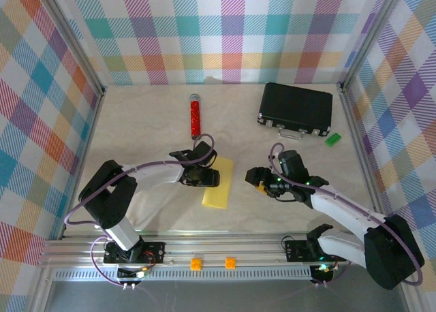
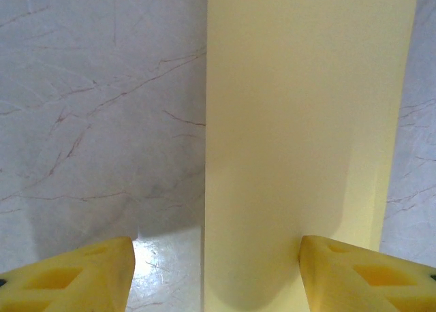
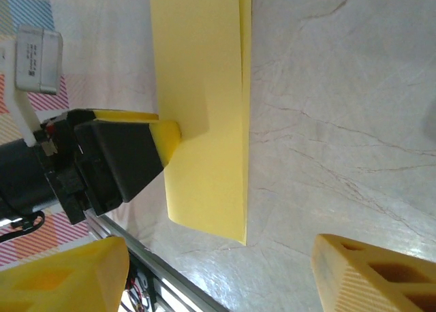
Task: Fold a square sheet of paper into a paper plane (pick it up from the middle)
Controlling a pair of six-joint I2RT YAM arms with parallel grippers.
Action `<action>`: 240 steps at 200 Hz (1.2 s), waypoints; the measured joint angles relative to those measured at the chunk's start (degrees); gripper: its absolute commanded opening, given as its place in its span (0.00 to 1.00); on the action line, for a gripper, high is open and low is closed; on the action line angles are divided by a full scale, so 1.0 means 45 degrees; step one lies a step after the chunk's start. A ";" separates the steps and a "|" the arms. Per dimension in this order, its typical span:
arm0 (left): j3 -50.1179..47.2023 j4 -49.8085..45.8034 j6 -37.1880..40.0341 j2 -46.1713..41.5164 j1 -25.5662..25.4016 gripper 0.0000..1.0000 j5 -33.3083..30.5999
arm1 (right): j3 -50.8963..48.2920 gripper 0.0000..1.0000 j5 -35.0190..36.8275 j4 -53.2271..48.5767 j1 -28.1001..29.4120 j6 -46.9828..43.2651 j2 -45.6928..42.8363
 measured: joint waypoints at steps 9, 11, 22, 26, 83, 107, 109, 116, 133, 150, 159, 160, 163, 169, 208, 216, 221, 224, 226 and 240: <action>0.0000 -0.0034 0.0015 0.0044 0.0000 0.63 0.0029 | -0.0024 0.67 0.0102 0.0058 0.0092 0.0063 0.0092; 0.0000 -0.0044 0.0019 0.0053 0.0000 0.63 0.0034 | -0.0029 0.67 0.0117 0.0058 0.0107 0.0083 0.0102; 0.0000 -0.0058 0.0044 0.0068 0.0000 0.63 0.0039 | -0.0058 0.65 0.0204 0.0131 0.0185 0.0131 0.0170; 0.0000 -0.0049 0.0058 0.0078 0.0000 0.63 0.0039 | -0.0068 0.65 0.0257 0.0223 0.0291 0.0243 0.0219; 0.0092 -0.0092 0.0432 0.0389 0.0058 0.63 0.0189 | -0.0073 0.57 0.0622 0.0724 0.0933 0.0559 0.1107; 0.0185 -0.0194 0.0364 0.0495 0.0058 0.63 0.0131 | -0.0063 0.55 0.0719 0.0937 0.1112 0.0612 0.1287; 0.0189 -0.0194 0.0335 0.0500 0.0058 0.63 0.0131 | -0.0063 0.55 0.0729 0.0937 0.1117 0.0612 0.1297; 0.0199 -0.0204 0.0257 0.0515 0.0063 0.63 0.0097 | -0.0063 0.55 0.0787 0.0937 0.1166 0.0612 0.1355; 0.0233 -0.0209 0.0024 0.0525 0.0083 0.63 0.0087 | -0.0049 0.55 0.0879 0.0933 0.1248 0.0612 0.1481; 0.0233 -0.0180 -0.0155 0.0525 0.0097 0.63 0.0102 | -0.0034 0.55 0.0957 0.0937 0.1263 0.0617 0.1564; 0.0228 -0.0151 -0.0214 0.0525 0.0107 0.63 0.0121 | -0.0029 0.55 0.0962 0.0937 0.1277 0.0627 0.1588; 0.0228 -0.0151 -0.0219 0.0525 0.0112 0.63 0.0121 | -0.0029 0.55 0.0967 0.0937 0.1277 0.0627 0.1588; 0.0228 -0.0151 -0.0272 0.0525 0.0121 0.63 0.0126 | -0.0024 0.55 0.0981 0.0937 0.1277 0.0636 0.1603; 0.0228 -0.0141 -0.0311 0.0525 0.0126 0.63 0.0136 | -0.0015 0.55 0.1005 0.0937 0.1287 0.0651 0.1627; 0.0228 -0.0112 -0.0393 0.0646 0.0136 0.63 0.0102 | 0.0010 0.56 0.1069 0.0957 0.1399 0.0661 0.1739; 0.0228 -0.0107 -0.0393 0.0656 0.0136 0.63 0.0107 | 0.0010 0.56 0.1073 0.0986 0.1409 0.0665 0.1783; 0.0228 -0.0107 -0.0393 0.0661 0.0141 0.63 0.0107 | 0.0015 0.56 0.1073 0.1001 0.1423 0.0665 0.1812; 0.0228 -0.0107 -0.0393 0.0661 0.0141 0.63 0.0107 | 0.0019 0.56 0.1078 0.1020 0.1428 0.0665 0.1846; 0.0228 -0.0102 -0.0393 0.0665 0.0141 0.63 0.0112 | 0.0024 0.56 0.1083 0.1020 0.1428 0.0665 0.1855; 0.0228 -0.0102 -0.0379 0.0675 0.0141 0.63 0.0112 | 0.0039 0.56 0.1107 0.1078 0.1428 0.0699 0.1933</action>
